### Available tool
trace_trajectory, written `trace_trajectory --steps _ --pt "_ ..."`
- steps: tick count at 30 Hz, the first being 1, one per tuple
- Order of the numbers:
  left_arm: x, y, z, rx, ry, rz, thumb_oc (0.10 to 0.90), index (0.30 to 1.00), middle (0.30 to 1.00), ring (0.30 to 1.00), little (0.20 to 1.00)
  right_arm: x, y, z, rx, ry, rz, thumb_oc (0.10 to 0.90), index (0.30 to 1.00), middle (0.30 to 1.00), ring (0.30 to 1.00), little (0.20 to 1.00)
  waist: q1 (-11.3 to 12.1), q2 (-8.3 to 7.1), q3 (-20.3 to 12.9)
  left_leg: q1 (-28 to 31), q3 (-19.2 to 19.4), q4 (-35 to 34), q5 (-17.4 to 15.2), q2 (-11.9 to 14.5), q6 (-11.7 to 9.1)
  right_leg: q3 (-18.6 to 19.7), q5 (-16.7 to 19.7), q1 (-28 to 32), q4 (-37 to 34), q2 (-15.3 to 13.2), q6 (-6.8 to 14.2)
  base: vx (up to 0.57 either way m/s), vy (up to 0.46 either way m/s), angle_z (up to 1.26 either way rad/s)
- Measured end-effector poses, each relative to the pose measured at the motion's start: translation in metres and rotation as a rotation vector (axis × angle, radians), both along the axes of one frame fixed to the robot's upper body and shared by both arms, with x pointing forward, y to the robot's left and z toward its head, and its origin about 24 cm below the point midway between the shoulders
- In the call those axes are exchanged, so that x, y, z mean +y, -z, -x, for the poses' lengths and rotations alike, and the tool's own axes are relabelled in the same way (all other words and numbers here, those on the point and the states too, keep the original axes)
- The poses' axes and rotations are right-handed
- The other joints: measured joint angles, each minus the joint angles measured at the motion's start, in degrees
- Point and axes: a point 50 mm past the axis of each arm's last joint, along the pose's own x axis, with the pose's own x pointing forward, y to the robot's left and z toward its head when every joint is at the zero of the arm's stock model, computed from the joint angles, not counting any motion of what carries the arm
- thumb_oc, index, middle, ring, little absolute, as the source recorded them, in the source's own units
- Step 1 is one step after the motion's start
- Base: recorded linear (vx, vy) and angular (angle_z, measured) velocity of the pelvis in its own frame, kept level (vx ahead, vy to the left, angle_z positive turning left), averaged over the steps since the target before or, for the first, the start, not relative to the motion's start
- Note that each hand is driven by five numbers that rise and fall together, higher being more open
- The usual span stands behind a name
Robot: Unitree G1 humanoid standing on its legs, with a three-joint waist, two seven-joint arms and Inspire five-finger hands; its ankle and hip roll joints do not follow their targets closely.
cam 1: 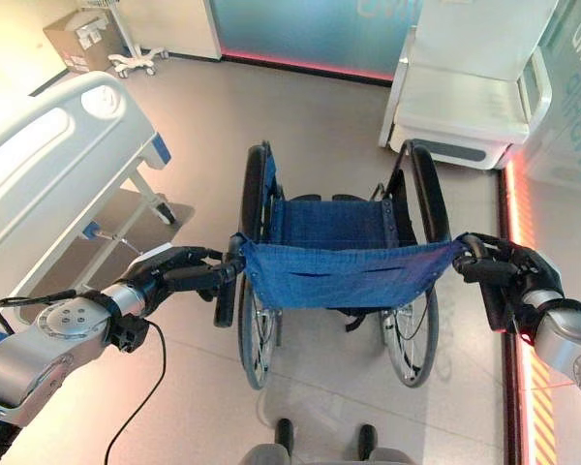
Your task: Push the wheelchair next to the bed
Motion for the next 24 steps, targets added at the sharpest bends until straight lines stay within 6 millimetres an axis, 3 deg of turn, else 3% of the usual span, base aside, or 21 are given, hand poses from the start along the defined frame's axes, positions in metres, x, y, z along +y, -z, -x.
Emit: trace_trajectory --steps 24 --pt "-0.0044 0.0004 0.0016 0.045 0.007 0.022 0.400 0.300 0.300 0.300 0.300 -0.0020 -0.0008 0.0004 -0.005 0.023 0.005 0.400 0.300 0.300 0.300 0.300 0.36 0.16 -0.01 0.06 -0.07 0.00 0.05 -0.09 0.03 -0.13 0.00 0.13 -0.01 -0.11 0.00 -0.01 -0.014 0.00"
